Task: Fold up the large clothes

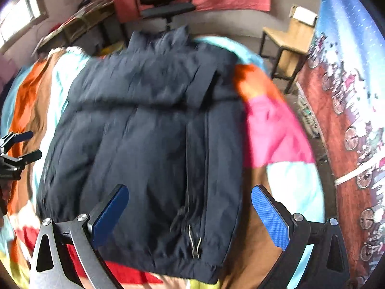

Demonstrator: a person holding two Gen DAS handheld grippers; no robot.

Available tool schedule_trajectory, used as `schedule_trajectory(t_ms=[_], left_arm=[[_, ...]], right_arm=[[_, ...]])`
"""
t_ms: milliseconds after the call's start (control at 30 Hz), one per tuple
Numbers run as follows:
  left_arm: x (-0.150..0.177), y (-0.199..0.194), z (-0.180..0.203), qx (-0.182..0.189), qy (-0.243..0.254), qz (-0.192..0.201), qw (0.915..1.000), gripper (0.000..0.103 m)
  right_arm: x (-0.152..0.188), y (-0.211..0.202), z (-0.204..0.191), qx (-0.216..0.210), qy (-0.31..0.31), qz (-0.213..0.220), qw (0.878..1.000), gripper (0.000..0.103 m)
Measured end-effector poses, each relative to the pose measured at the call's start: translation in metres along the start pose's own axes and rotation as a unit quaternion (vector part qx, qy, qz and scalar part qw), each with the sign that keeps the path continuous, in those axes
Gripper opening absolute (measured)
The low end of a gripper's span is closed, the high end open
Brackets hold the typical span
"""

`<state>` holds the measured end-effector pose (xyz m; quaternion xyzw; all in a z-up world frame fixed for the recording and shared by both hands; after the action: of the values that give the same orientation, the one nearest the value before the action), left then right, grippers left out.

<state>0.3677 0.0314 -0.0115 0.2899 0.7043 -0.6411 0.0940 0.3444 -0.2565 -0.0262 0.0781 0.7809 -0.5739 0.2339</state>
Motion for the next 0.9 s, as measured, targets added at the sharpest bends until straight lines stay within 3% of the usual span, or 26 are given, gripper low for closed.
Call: schedule_trajectory(t_ms=[333, 467, 600, 667, 767, 900], left_arm=[[-0.103, -0.007, -0.031, -0.02, -0.026, 0.056, 0.9979, 0.101], [-0.14, 0.005, -0.056, -0.053, -0.057, 0.07, 0.9945, 0.101], [-0.167, 0.024, -0.075, -0.06, -0.074, 0.116, 0.9887, 0.101], [-0.174, 0.044, -0.084, -0.07, -0.079, 0.108, 0.9886, 0.101], [-0.183, 0.075, -0.097, -0.081, -0.101, 0.08, 0.9884, 0.101], [-0.211, 0.097, -0.112, -0.082, -0.139, 0.077, 0.9839, 0.101]], right_arm=[[-0.087, -0.027, -0.019, 0.021, 0.037, -0.015, 0.999, 0.103], [-0.132, -0.023, -0.023, 0.015, 0.033, 0.021, 0.999, 0.103], [-0.187, -0.002, -0.025, 0.01, -0.002, 0.102, 0.995, 0.103], [-0.212, 0.015, -0.017, 0.019, -0.001, 0.16, 0.987, 0.103], [-0.23, 0.055, -0.009, 0.003, 0.006, 0.17, 0.985, 0.103], [-0.261, 0.104, -0.004, -0.036, 0.004, 0.172, 0.984, 0.103]])
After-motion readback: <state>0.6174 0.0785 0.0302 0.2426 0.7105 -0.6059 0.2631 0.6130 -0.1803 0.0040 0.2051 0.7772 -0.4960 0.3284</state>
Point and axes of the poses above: each gripper's, at about its wrist camera, not at the fingertips, and y roughly the way its jaws point, z to its right, x to its underside, the point moved 9 cm from there along y, roughly the way its jaws point, and after that the axes turned 9 degrees about -x, right-handed, at the moved point
